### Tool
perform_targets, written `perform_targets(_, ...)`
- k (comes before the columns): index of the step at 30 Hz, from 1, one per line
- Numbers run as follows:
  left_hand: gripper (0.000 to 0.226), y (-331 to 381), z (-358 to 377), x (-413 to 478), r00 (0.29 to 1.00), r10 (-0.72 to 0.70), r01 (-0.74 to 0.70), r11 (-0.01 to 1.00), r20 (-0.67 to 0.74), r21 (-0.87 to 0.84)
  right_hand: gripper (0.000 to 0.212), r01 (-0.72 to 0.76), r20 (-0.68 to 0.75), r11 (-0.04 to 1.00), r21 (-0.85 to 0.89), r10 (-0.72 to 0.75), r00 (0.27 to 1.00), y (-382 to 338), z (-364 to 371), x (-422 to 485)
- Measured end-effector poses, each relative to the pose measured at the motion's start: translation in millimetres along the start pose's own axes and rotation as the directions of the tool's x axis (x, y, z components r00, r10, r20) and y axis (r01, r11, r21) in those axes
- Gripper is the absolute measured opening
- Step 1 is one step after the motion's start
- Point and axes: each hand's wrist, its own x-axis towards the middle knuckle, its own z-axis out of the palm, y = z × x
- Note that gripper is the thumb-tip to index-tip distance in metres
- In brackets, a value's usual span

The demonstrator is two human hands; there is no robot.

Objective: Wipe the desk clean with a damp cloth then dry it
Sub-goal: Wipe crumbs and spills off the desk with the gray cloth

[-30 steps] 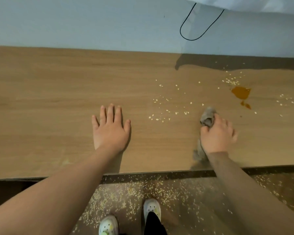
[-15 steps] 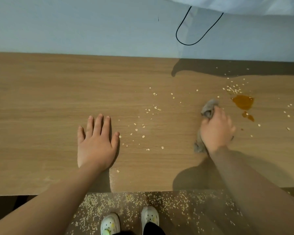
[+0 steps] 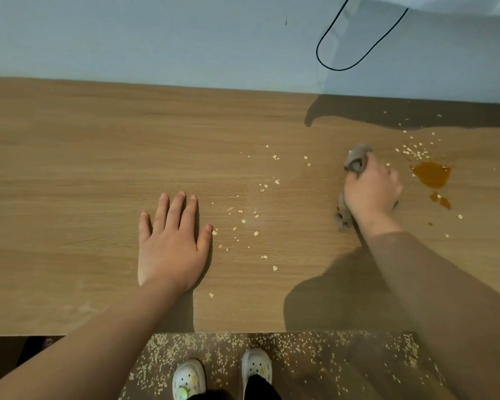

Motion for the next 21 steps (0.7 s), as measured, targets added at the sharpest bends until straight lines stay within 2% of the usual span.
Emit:
perform_targets(2, 0.063, 0, 0, 0, 1.000, 0.000, 0.000, 1.000, 0.000, -0.002, 0.039, -0.051, 0.003, 0.997, 0.052, 0.050, 0.999, -20, 9, 22)
perform_targets(4, 0.063, 1, 0, 1, 1.000, 0.004, -0.004, 1.000, 0.004, 0.000, 0.037, 0.122, 0.070, 0.988, 0.092, -0.128, 0.989, -40, 16, 10)
perform_targets(5, 0.062, 1, 0, 1, 1.000, 0.007, -0.007, 1.000, 0.004, -0.001, 0.038, 0.264, 0.102, 0.956, 0.126, -0.277, 0.955, -46, 17, -7)
perform_targets(7, 0.061, 1, 0, 1, 1.000, 0.012, -0.012, 1.000, -0.001, -0.005, 0.041, 0.490, 0.186, 0.845, 0.214, -0.528, 0.828, -48, 11, -46)
perform_targets(9, 0.060, 0, -1, 0, 1.000, 0.014, -0.014, 1.000, -0.009, -0.011, 0.042, 0.595, 0.313, 0.757, 0.270, -0.653, 0.689, -36, 2, -68)
perform_targets(10, 0.059, 0, 0, 0, 1.000, 0.014, -0.014, 1.000, -0.012, -0.016, 0.042, 0.616, 0.324, 0.741, 0.267, -0.671, 0.667, -29, -2, -67)
perform_targets(11, 0.059, 0, 0, 0, 1.000, 0.012, -0.012, 1.000, -0.017, -0.022, 0.042, 0.608, 0.274, 0.753, 0.250, -0.658, 0.702, -23, -2, -59)
perform_targets(12, 0.058, 0, 0, 0, 1.000, 0.010, -0.010, 1.000, -0.019, -0.026, 0.042, 0.547, 0.201, 0.808, 0.217, -0.586, 0.785, -19, -1, -45)
perform_targets(14, 0.058, 1, 1, 0, 1.000, 0.012, -0.013, 1.000, -0.021, -0.025, 0.042, 0.284, 0.097, 0.955, 0.088, -0.292, 0.952, -21, 5, -13)
perform_targets(15, 0.058, 0, 1, 0, 1.000, 0.014, -0.015, 1.000, -0.026, -0.025, 0.044, 0.167, 0.071, 0.986, 0.028, -0.169, 0.983, -26, 9, -4)
perform_targets(16, 0.058, 0, 1, 1, 0.999, 0.016, -0.017, 0.999, -0.030, -0.029, 0.045, 0.114, 0.063, 0.993, -0.009, -0.113, 0.992, -35, 15, -1)
perform_targets(17, 0.057, -1, 1, 1, 0.999, 0.019, -0.020, 0.999, -0.032, -0.036, 0.045, 0.125, 0.068, 0.992, -0.018, -0.124, 0.990, -45, 18, -5)
perform_targets(18, 0.055, -2, 0, 0, 0.999, 0.022, -0.023, 0.999, -0.029, -0.046, 0.045, 0.196, 0.106, 0.981, -0.008, -0.194, 0.975, -54, 19, -16)
perform_targets(19, 0.054, -2, 0, 0, 0.999, 0.023, -0.025, 0.998, -0.031, -0.066, 0.044, 0.319, 0.162, 0.947, 0.026, -0.319, 0.934, -59, 18, -33)
perform_targets(21, 0.049, -5, -5, 4, 0.997, 0.012, -0.022, 0.991, -0.073, -0.129, 0.043, 0.570, 0.276, 0.812, 0.125, -0.581, 0.766, -54, 12, -63)
